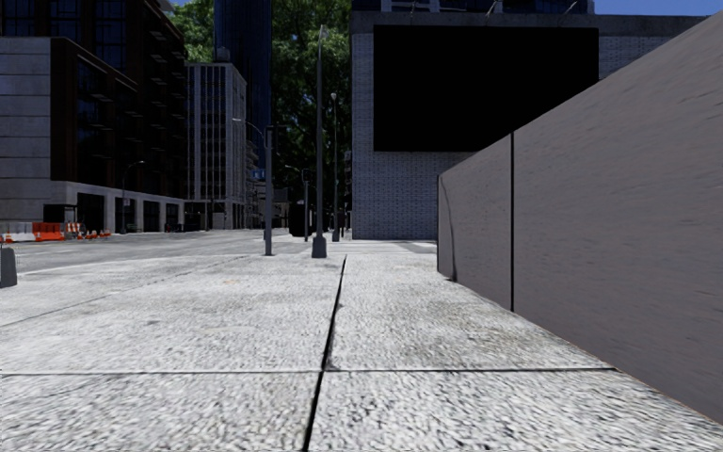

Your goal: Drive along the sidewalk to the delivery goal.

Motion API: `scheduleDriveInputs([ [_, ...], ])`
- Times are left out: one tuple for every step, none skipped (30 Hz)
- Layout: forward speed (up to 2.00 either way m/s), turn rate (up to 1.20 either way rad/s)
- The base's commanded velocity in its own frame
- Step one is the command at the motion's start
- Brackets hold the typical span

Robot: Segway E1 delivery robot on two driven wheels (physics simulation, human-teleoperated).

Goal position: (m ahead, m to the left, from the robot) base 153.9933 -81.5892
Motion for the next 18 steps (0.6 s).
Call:
scheduleDriveInputs([
  [2.00, 0.00],
  [2.00, 0.00],
  [2.00, 0.00],
  [2.00, 0.00],
  [2.00, 0.00],
  [2.00, 0.00],
  [2.00, 0.00],
  [2.00, 0.00],
  [2.00, 0.00],
  [2.00, 0.00],
  [2.00, 0.00],
  [2.00, 0.00],
  [2.00, 0.00],
  [2.00, 0.00],
  [2.00, 0.00],
  [2.00, 0.00],
  [2.00, 0.00],
  [2.00, 0.00],
])
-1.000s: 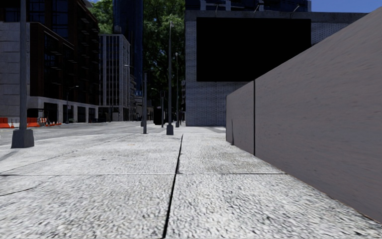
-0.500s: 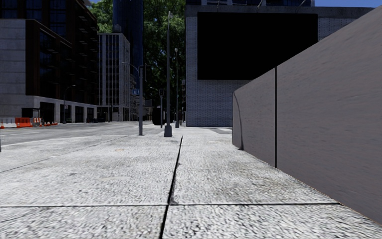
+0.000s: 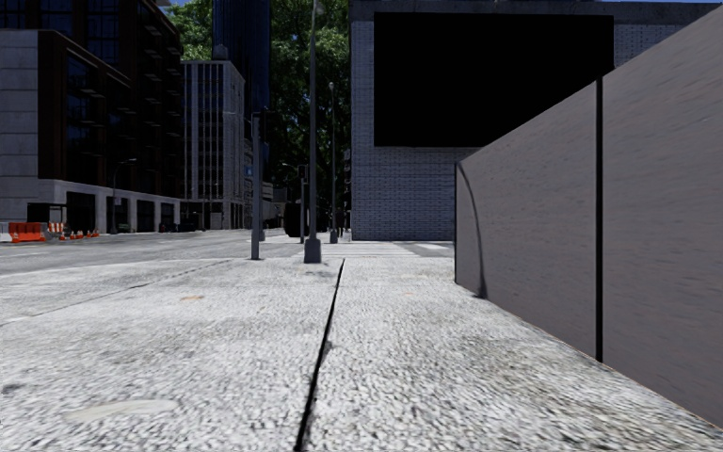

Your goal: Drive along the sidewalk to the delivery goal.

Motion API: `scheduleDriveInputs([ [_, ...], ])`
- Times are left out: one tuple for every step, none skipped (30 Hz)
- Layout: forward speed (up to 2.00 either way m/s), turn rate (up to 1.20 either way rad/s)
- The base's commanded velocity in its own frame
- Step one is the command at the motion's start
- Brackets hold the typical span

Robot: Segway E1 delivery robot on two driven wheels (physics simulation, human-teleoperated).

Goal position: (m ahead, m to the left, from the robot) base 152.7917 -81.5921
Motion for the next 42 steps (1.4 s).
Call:
scheduleDriveInputs([
  [2.00, 0.00],
  [2.00, 0.00],
  [2.00, 0.00],
  [2.00, 0.00],
  [2.00, 0.00],
  [2.00, 0.00],
  [2.00, 0.00],
  [2.00, 0.00],
  [2.00, 0.00],
  [2.00, 0.00],
  [2.00, 0.00],
  [2.00, 0.00],
  [2.00, 0.00],
  [2.00, 0.00],
  [2.00, 0.00],
  [2.00, 0.00],
  [2.00, 0.00],
  [2.00, 0.00],
  [2.00, 0.00],
  [2.00, 0.00],
  [2.00, 0.00],
  [2.00, 0.00],
  [2.00, 0.00],
  [2.00, 0.00],
  [2.00, 0.00],
  [2.00, 0.00],
  [2.00, 0.00],
  [2.00, 0.00],
  [2.00, 0.00],
  [2.00, 0.00],
  [2.00, 0.00],
  [2.00, 0.00],
  [2.00, 0.00],
  [2.00, 0.00],
  [2.00, 0.00],
  [2.00, 0.00],
  [2.00, 0.00],
  [2.00, 0.00],
  [2.00, 0.00],
  [2.00, 0.00],
  [2.00, 0.00],
  [2.00, 0.00],
])
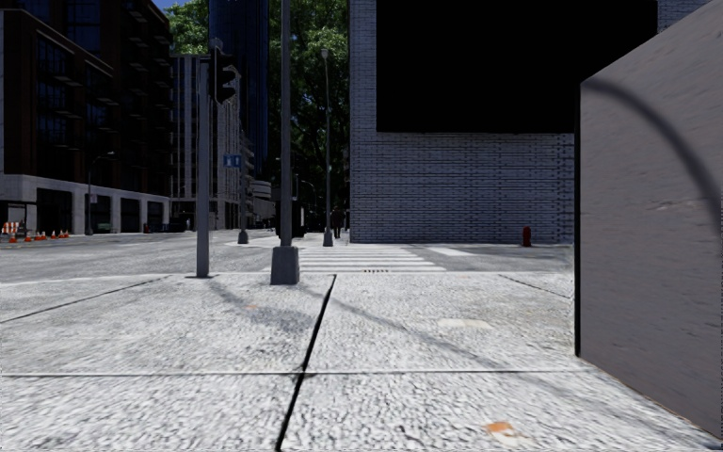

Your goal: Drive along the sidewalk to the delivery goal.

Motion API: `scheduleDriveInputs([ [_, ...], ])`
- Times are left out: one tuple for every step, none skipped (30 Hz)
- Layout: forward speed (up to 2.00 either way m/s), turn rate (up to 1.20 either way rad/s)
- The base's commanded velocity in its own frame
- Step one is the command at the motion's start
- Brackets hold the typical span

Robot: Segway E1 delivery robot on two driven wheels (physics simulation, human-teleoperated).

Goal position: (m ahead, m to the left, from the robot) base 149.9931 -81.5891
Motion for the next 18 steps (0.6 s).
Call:
scheduleDriveInputs([
  [2.00, 0.00],
  [2.00, 0.00],
  [2.00, 0.00],
  [2.00, 0.00],
  [2.00, 0.00],
  [2.00, 0.00],
  [2.00, 0.00],
  [2.00, 0.00],
  [2.00, 0.00],
  [2.00, 0.00],
  [2.00, 0.00],
  [2.00, 0.00],
  [2.00, 0.00],
  [2.00, 0.00],
  [2.00, 0.00],
  [2.00, 0.00],
  [2.00, 0.00],
  [2.00, 0.00],
])
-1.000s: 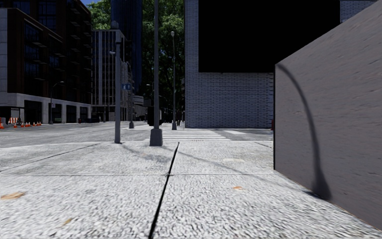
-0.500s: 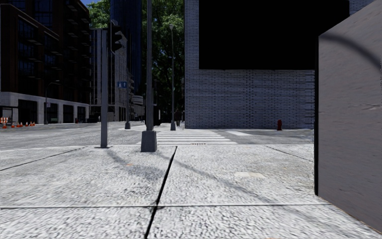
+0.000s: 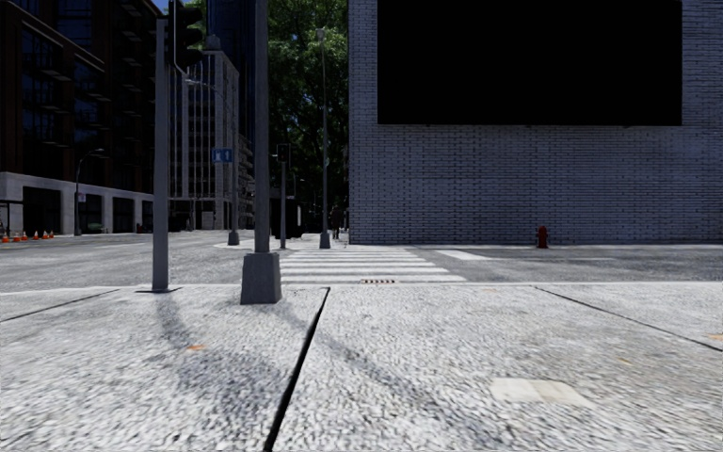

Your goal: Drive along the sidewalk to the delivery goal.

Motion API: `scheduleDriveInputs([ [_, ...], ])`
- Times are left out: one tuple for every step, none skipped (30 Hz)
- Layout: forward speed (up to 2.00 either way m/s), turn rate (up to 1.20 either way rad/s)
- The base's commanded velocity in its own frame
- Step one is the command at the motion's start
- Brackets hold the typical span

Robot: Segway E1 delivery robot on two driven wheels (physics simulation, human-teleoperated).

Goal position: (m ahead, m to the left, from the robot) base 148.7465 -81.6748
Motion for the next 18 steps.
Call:
scheduleDriveInputs([
  [2.00, 0.00],
  [2.00, 0.00],
  [2.00, 0.00],
  [2.00, 0.00],
  [2.00, 0.00],
  [2.00, 0.00],
  [2.00, 0.00],
  [2.00, 0.00],
  [2.00, 0.00],
  [2.00, 0.00],
  [2.00, 0.00],
  [2.00, 0.00],
  [2.00, 0.00],
  [2.00, 0.00],
  [2.00, 0.00],
  [2.00, 0.00],
  [2.00, 0.00],
  [2.00, 0.00],
])
